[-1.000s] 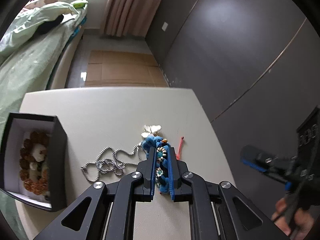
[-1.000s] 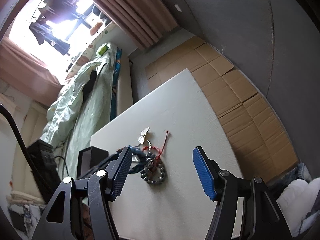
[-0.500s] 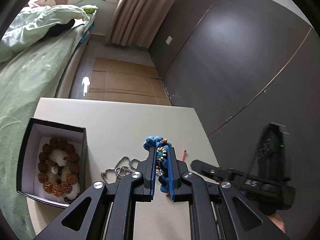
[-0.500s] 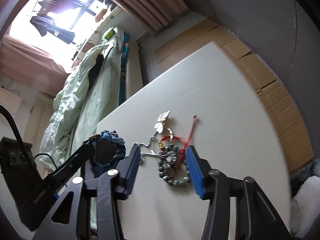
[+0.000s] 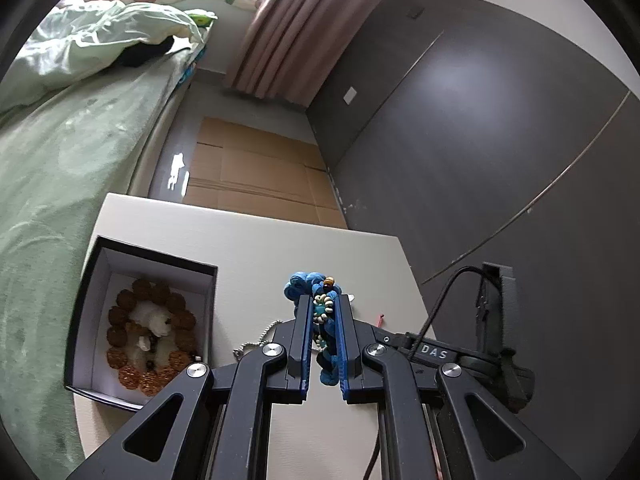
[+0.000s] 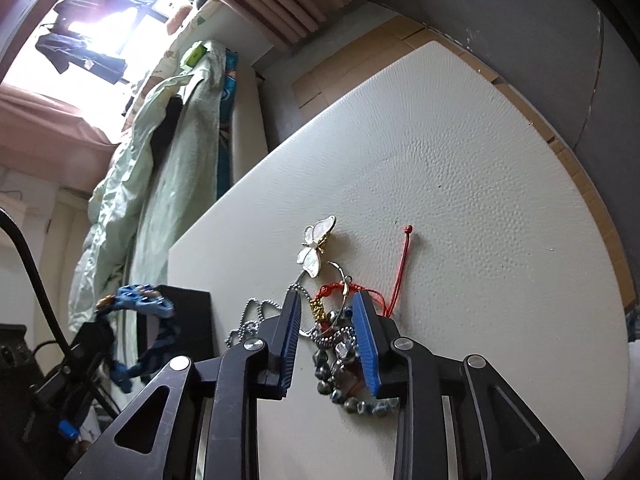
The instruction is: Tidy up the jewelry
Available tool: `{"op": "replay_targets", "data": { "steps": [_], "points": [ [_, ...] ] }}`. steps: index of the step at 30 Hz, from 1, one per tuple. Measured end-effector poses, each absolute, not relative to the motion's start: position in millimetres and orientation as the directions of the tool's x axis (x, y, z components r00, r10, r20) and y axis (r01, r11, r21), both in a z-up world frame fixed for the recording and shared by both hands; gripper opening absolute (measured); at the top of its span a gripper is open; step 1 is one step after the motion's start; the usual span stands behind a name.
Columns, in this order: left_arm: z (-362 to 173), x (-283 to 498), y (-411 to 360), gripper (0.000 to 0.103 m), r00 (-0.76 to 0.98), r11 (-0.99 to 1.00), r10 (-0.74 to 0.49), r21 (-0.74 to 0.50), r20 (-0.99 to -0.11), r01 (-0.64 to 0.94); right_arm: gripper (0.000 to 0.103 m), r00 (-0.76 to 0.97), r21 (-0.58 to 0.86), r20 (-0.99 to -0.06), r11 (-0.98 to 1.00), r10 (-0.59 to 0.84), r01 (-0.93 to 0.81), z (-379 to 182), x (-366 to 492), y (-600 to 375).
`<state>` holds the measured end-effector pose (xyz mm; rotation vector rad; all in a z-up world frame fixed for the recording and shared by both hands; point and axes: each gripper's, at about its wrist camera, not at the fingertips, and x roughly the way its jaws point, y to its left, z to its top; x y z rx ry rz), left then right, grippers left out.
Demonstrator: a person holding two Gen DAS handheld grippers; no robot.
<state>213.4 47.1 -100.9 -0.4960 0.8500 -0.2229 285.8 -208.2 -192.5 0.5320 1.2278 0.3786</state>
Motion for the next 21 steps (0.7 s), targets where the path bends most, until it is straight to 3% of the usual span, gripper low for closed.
{"op": "replay_targets", "data": {
  "steps": [9,11,13,21],
  "points": [
    [-91.6,205.1,55.9,0.011,0.667,0.866,-0.363,-0.499,-0.651,-0.015,0.027,0.3,0.555,-0.798,0.831,0.523,0.027,-199.6,292.5,-201.3],
    [-89.0,201.2,57.5,0.011,0.672,0.872,-0.352,-0.49,-0.652,-0.018,0.024,0.304,0.538,-0.806,0.843,0.508,0.02,-199.0,292.6,-197.3],
    [-86.3,197.6,59.3,0.011,0.676,0.879,-0.337,-0.476,-0.655,-0.023,0.007,0.284,0.539,-0.809,0.842,0.514,0.01,-202.6,294.2,-191.2],
    [-88.2,190.2,84.8,0.011,0.672,0.897,-0.267,-0.433,-0.69,-0.088,0.005,0.316,0.572,-0.769,0.819,0.555,-0.046,-185.6,288.6,-188.7]
  ]
}}
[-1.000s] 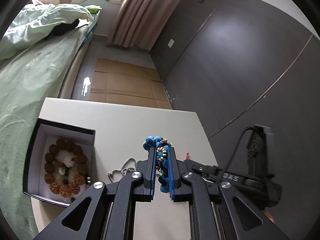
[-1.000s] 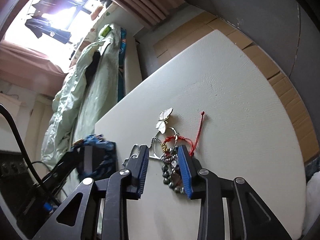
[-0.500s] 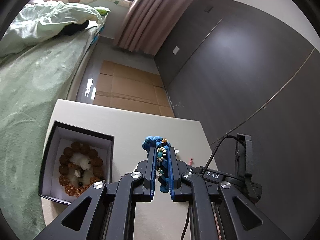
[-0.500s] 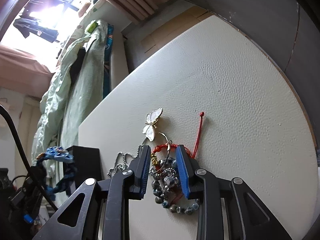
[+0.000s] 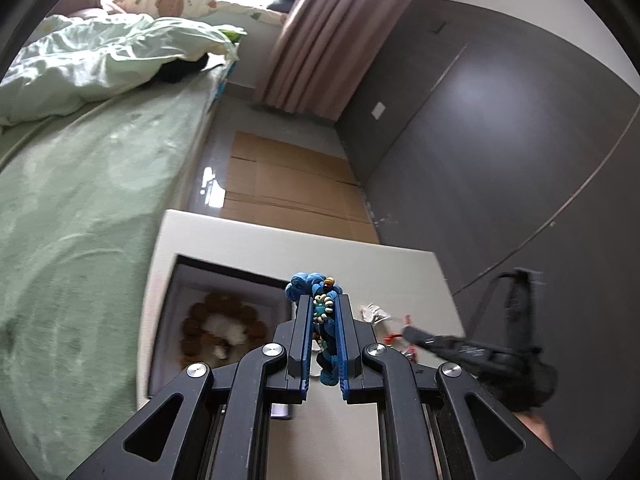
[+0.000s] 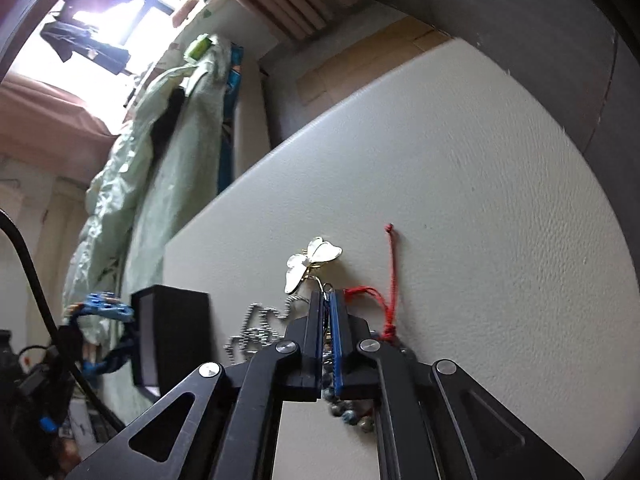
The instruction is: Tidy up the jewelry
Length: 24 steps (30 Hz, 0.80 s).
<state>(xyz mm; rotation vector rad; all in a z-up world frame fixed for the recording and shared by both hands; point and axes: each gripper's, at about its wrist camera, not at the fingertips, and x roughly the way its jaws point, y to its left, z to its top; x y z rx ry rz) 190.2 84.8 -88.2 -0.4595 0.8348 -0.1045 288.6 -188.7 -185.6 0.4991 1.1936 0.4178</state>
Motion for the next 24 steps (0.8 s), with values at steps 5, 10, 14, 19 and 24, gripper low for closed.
{"op": "replay_targets", "data": {
  "steps": [5,10,14,19,24],
  "points": [
    [-94.3,190.5,96.0,0.011,0.656,0.902,-0.247,-0.417,-0.713,-0.114,0.005,0.348,0.591,-0.735,0.801,0.582,-0.09,-163.8,281.6,-189.1],
    [-101.8,193.4,97.8,0.011,0.634,0.901,-0.251,-0.415,-0.731,-0.123,0.005,0.372,0.604,-0.706,0.786,0.603,-0.129,-148.1,274.3,-184.8],
    [-109.3,199.8,102.7,0.014,0.603,0.895,-0.26,-0.423,-0.754,-0.144,0.005,0.387,0.615,-0.675,0.769,0.628,-0.174,-134.1,267.5,-178.1],
    [-114.8,202.5,113.8,0.016,0.58,0.872,-0.276,-0.453,-0.766,-0.183,0.005,0.387,0.627,-0.642,0.744,0.662,-0.23,-121.1,257.8,-164.9],
    [-105.7,194.4,126.9,0.067,0.614,0.864,-0.252,-0.46,-0.748,-0.206,0.005,0.364,0.644,-0.614,0.711,0.7,-0.281,-116.4,249.8,-141.7]
  ]
}}
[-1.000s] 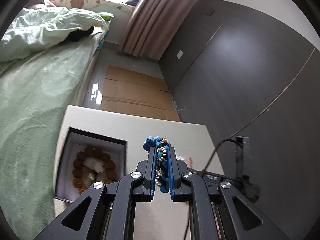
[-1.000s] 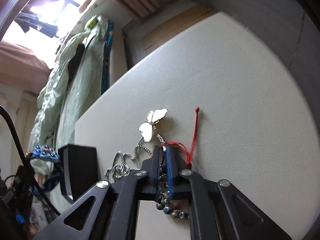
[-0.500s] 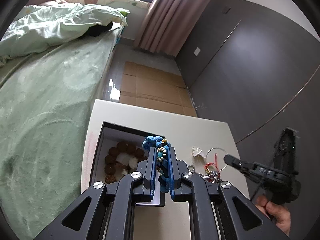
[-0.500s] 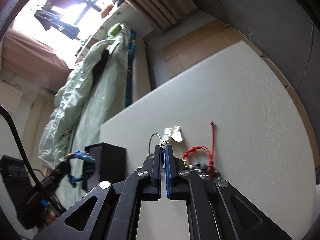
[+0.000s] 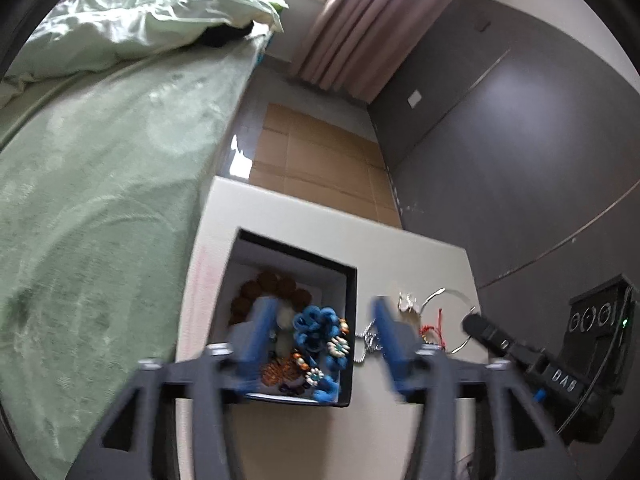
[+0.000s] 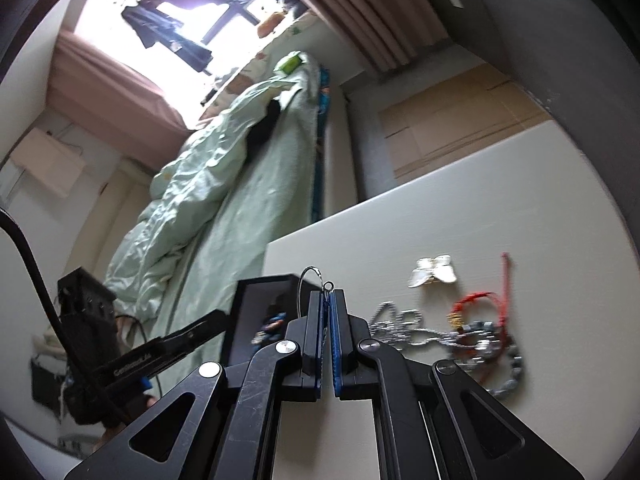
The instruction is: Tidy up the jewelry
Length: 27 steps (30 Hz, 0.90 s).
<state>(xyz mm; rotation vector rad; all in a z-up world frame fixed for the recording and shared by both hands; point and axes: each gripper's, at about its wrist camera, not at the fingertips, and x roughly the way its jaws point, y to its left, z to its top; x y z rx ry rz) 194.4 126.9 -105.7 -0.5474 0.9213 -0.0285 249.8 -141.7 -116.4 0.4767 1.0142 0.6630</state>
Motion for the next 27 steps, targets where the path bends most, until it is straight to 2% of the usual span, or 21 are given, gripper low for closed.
{"op": "replay_targets", "data": {
  "steps": [2,14,17,18,21,24,27],
  "points": [
    [-99.1,188.5,132.6,0.071,0.639,0.858,-0.237,-0.467,-0.732,-0.217,0.005,0.349,0.651,-0.608,0.699,0.713,-0.296,-117.0,247.3,-131.2],
    [-91.3,173.9,166.5,0.071,0.679,0.805,-0.205,-0.516,-0.705,-0.293,0.005,0.271,0.715,-0.562,0.624,0.781,-0.315,-133.3,236.3,-70.6],
    [-89.6,171.4,171.6,0.073,0.691,0.795,-0.199,-0.527,-0.695,-0.301,0.005,0.266,0.703,-0.576,0.634,0.773,-0.322,-136.4,238.1,-57.6],
    [-89.7,171.0,171.8,0.076,0.694,0.793,-0.199,-0.53,-0.692,-0.301,0.008,0.245,0.696,-0.595,0.643,0.765,-0.32,-140.0,240.1,-51.8],
    [-87.8,170.3,167.8,0.083,0.705,0.798,-0.195,-0.529,-0.682,-0.291,0.054,0.224,0.67,-0.641,0.677,0.734,-0.303,-146.2,241.9,-49.1],
    [-86.7,172.8,160.3,0.084,0.703,0.808,-0.203,-0.522,-0.681,-0.273,0.056,0.26,0.649,-0.64,0.69,0.723,-0.32,-136.3,238.6,-62.4],
    [-86.6,175.7,151.0,0.084,0.698,0.818,-0.213,-0.515,-0.684,-0.255,0.065,0.291,0.639,-0.634,0.697,0.717,-0.325,-128.1,236.8,-79.6]
  ]
}}
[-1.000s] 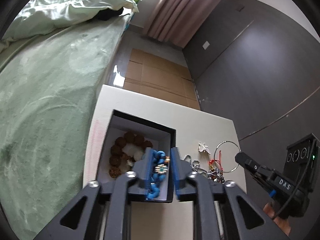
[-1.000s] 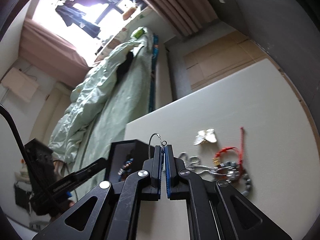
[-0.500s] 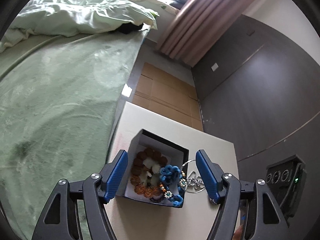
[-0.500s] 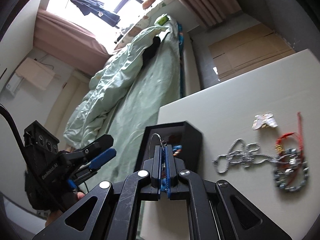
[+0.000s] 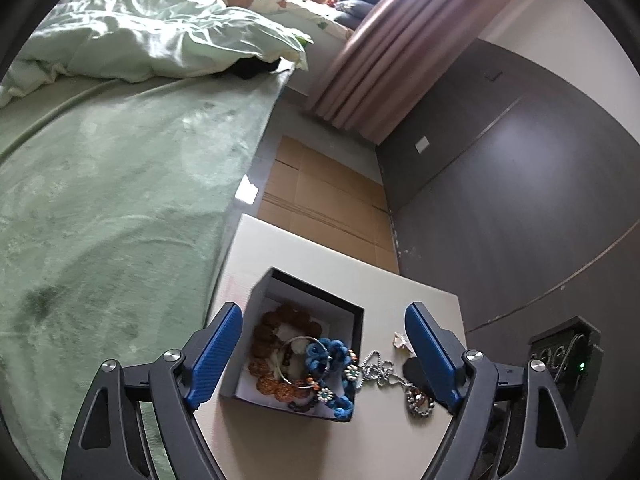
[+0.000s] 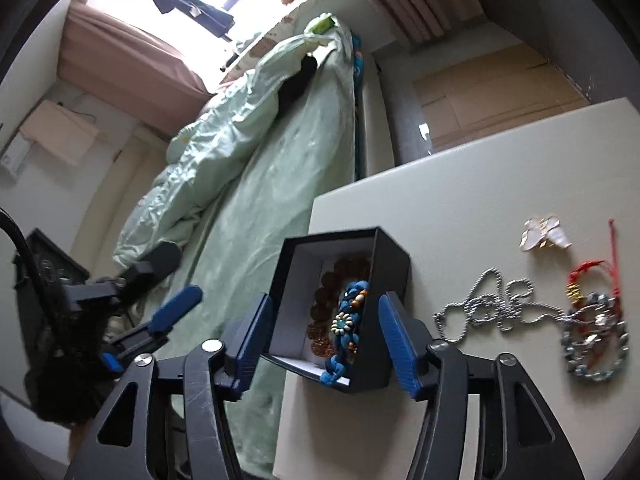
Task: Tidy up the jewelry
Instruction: 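Move both tools back to the jewelry pile on the table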
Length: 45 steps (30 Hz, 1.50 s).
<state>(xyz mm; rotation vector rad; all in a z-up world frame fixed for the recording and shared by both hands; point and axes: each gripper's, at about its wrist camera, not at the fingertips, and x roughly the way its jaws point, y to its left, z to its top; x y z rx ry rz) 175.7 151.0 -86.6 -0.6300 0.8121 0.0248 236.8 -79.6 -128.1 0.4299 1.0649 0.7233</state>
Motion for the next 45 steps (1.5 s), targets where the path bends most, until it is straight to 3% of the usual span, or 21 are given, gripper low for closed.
{"op": "replay_targets", "data": {
  "steps": [6,10,17,20,22,32,45],
  "points": [
    [-86.8,182.2,126.1,0.084,0.679,0.856,-0.214,-0.469,-0.703,-0.216,0.067,0.337,0.601,-0.661,0.742,0.67,-0.296,-122.3,236.3,-110.8],
    [-86.7,185.1,109.0,0.084,0.671,0.88,-0.201,-0.433,-0.714,-0.196,0.087,0.39,0.564,-0.68,0.783,0.621,-0.262,-114.7,236.2,-135.1],
    [-85.0,191.3,74.1,0.085,0.666,0.935,-0.158,-0.328,-0.729,-0.137,0.094,0.443,0.523,-0.713,0.833,0.543,-0.18,-112.3,239.2,-173.4],
    [-87.4,195.8,57.0,0.093,0.648,0.947,-0.16,-0.301,-0.744,-0.112,0.096,0.451,0.52,-0.719,0.84,0.529,-0.156,-112.3,240.8,-187.5],
    [-88.4,197.6,50.7,0.093,0.643,0.945,-0.177,-0.311,-0.745,-0.1,0.103,0.461,0.517,-0.719,0.844,0.519,-0.144,-111.0,240.7,-194.8],
    [-95.7,209.5,18.1,0.094,0.62,0.951,-0.201,-0.304,-0.758,-0.063,0.103,0.526,0.524,-0.725,0.851,0.444,0.005,-108.5,243.4,-260.5],
    [-97.9,234.1,-30.7,0.094,0.58,0.979,-0.188,-0.197,-0.792,0.049,0.103,0.54,0.557,-0.707,0.83,0.456,0.028,-103.9,243.1,-312.8]
  ]
}}
